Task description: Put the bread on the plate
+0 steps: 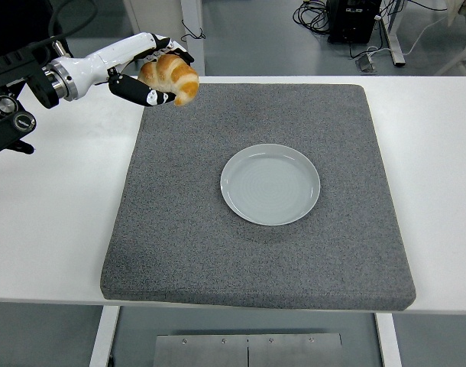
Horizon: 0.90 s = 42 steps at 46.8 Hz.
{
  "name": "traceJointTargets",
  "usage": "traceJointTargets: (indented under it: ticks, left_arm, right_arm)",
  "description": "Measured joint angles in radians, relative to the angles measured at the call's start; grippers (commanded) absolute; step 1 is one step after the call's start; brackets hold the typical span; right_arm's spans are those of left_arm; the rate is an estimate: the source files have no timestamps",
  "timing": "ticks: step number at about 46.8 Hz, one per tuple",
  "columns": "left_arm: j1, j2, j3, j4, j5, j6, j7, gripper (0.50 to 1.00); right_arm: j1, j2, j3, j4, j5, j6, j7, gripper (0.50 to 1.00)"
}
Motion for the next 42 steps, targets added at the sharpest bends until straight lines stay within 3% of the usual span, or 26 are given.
traceJointTargets:
  ticks: [42]
  left_arm:
    - [-0.059, -0.302, 0.016, 0.012, 0.042, 0.003, 0.027, 0.683]
  right_arm:
    - [0.0, 0.0, 0.0, 0.0, 0.0, 0.0, 0.0, 1.0]
